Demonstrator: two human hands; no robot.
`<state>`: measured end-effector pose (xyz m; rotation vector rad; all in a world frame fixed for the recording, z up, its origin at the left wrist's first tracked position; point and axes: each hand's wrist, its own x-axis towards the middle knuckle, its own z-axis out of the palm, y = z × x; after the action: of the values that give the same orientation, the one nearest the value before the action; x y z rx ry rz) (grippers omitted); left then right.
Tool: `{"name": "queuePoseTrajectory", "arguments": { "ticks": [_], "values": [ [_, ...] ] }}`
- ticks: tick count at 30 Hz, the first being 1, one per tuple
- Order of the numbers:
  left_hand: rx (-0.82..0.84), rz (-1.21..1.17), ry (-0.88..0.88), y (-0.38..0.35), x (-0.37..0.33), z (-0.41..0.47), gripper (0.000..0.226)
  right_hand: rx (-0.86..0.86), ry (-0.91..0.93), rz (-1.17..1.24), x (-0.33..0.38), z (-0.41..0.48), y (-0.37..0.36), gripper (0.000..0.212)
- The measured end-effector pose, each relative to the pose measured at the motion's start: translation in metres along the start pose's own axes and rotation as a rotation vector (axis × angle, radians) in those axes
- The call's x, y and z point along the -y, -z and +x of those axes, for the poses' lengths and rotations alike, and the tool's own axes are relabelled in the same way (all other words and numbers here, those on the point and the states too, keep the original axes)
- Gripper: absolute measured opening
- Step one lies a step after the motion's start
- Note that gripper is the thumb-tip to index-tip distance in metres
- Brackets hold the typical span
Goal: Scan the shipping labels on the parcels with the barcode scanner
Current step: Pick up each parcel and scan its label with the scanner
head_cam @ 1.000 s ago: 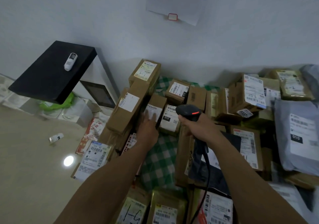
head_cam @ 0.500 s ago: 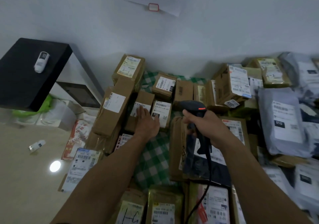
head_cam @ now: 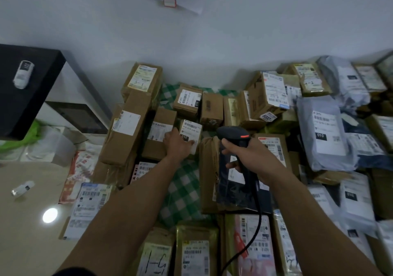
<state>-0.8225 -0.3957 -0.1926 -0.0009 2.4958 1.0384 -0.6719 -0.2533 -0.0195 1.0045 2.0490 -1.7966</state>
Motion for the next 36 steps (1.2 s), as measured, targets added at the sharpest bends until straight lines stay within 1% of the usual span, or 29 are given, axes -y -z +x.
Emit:
{"name": "queuePoseTrajectory", "arguments": {
  "ticks": [2, 3, 5, 7, 10, 11, 14, 16, 19, 23, 26, 29, 31, 32, 34, 36],
  "values": [
    [0.021, -0.072, -0.026, -0.003, 0.004, 0.004, 0.043, 0.000, -0.007, -0.002, -0.001, 0.000, -0.003, 0.027],
    [0.024, -0.102, -0.038, -0.005, 0.008, 0.007, 0.042, -0.001, -0.009, -0.005, -0.002, 0.000, -0.004, 0.025],
    [0.037, -0.108, -0.052, 0.000, 0.009, 0.006, 0.054, 0.001, -0.009, -0.010, -0.002, 0.002, -0.006, 0.019],
    [0.097, -0.106, -0.107, 0.004, 0.007, 0.003, 0.064, 0.007, -0.010, -0.009, -0.003, 0.005, -0.009, 0.019],
    [0.162, -0.068, -0.237, 0.004, 0.001, 0.000, 0.067, 0.006, -0.013, -0.010, -0.003, 0.009, -0.012, 0.022],
    [0.166, -0.058, -0.248, 0.003, 0.002, 0.000, 0.067, 0.008, -0.012, -0.014, -0.003, 0.010, -0.012, 0.022],
    [0.158, -0.084, -0.202, 0.003, 0.003, 0.003, 0.067, 0.024, -0.012, -0.013, -0.003, 0.013, -0.014, 0.024],
    [0.153, -0.024, -0.156, 0.003, 0.005, 0.005, 0.065, 0.029, -0.016, -0.010, -0.005, 0.016, -0.013, 0.026],
    [0.206, -0.061, -0.087, 0.002, 0.003, 0.008, 0.064, 0.037, -0.016, -0.007, -0.007, 0.020, -0.011, 0.026],
    [0.226, -0.003, -0.075, 0.005, 0.000, 0.008, 0.071, 0.029, -0.032, 0.003, -0.008, 0.024, -0.008, 0.027],
    [0.174, -0.052, -0.068, 0.011, -0.002, -0.006, 0.072, 0.019, -0.037, 0.019, -0.008, 0.024, -0.008, 0.028],
    [0.032, -0.163, -0.106, 0.019, -0.002, -0.028, 0.073, 0.010, -0.006, 0.076, -0.003, 0.018, -0.012, 0.026],
    [-0.048, -0.292, -0.147, 0.029, -0.002, -0.045, 0.077, -0.005, 0.027, 0.117, -0.001, 0.012, -0.015, 0.024],
    [-0.051, -0.402, -0.150, 0.036, -0.002, -0.053, 0.079, -0.020, 0.054, 0.138, 0.001, 0.009, -0.017, 0.024],
    [0.002, -0.644, -0.147, 0.050, -0.004, -0.074, 0.082, -0.057, 0.133, 0.166, 0.003, 0.000, -0.023, 0.025],
    [0.063, -0.743, -0.154, 0.061, -0.002, -0.094, 0.087, -0.099, 0.195, 0.152, 0.007, -0.008, -0.029, 0.030]
  ]
}}
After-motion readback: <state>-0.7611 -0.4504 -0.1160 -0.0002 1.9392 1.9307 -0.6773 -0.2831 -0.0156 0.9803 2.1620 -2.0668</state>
